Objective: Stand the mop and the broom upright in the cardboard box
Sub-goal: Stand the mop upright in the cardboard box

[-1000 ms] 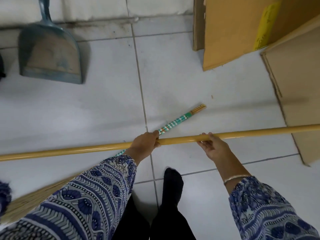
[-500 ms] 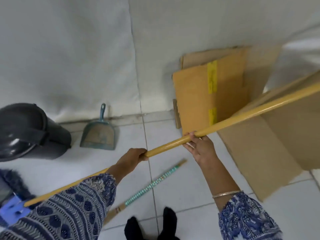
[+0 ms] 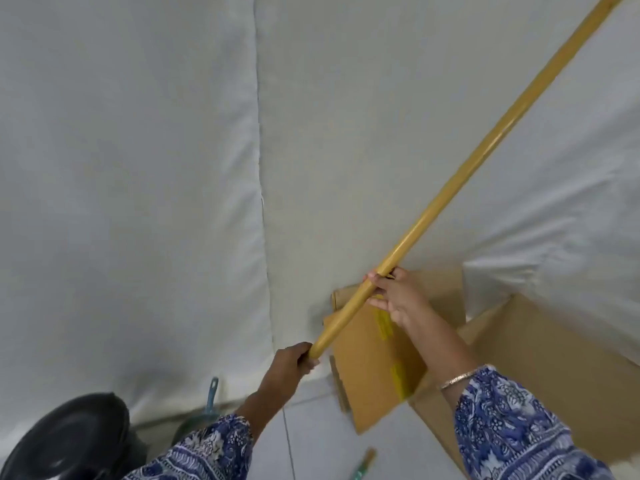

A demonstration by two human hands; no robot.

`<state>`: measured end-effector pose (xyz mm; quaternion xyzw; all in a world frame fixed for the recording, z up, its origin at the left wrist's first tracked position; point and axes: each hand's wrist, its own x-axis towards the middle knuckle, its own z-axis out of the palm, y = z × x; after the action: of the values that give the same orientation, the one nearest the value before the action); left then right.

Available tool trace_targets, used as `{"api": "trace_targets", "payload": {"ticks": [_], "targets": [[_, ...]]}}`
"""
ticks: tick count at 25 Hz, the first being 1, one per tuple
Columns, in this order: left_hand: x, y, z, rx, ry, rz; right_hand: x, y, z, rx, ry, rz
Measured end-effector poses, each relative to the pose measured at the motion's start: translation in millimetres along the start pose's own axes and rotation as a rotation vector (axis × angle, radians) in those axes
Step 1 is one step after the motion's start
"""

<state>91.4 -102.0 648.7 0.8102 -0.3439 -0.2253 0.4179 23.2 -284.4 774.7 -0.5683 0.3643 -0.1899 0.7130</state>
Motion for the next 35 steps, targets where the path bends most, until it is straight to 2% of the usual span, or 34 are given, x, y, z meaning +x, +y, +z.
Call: {"api": "trace_targets", "payload": {"ticks": [7, 11, 15, 19, 24, 35], "targets": [[25.4, 142.4, -17.3, -0.024, 0.190, 0.163, -43.4, -157.8, -32.0, -0.102, -0.125, -0.301], [36.7, 221.1, 20.7, -0.047, 0.325, 0.266, -61.7, -217.1, -90.1, -0.158, -0.175, -0.419], [57.4, 293.3, 79.9, -0.113, 0.422, 0.280, -65.7, -261.6, -160.3, -0.225, -0.230, -0.505], [84.5, 354.5, 143.1, -0.218, 0.498, 0.267, -51.6, -293.7, -227.2, -0.315, -0.263, -0.563], [138.8, 402.1, 207.1, -0.272, 0.509, 0.217, -6.3, -317.5, -291.4, -0.410, -0.311, -0.583], [290.3, 435.0, 335.1, -0.284, 0.535, 0.128, 155.4, -323.9, -408.6, -0.486, -0.342, -0.485]]}}
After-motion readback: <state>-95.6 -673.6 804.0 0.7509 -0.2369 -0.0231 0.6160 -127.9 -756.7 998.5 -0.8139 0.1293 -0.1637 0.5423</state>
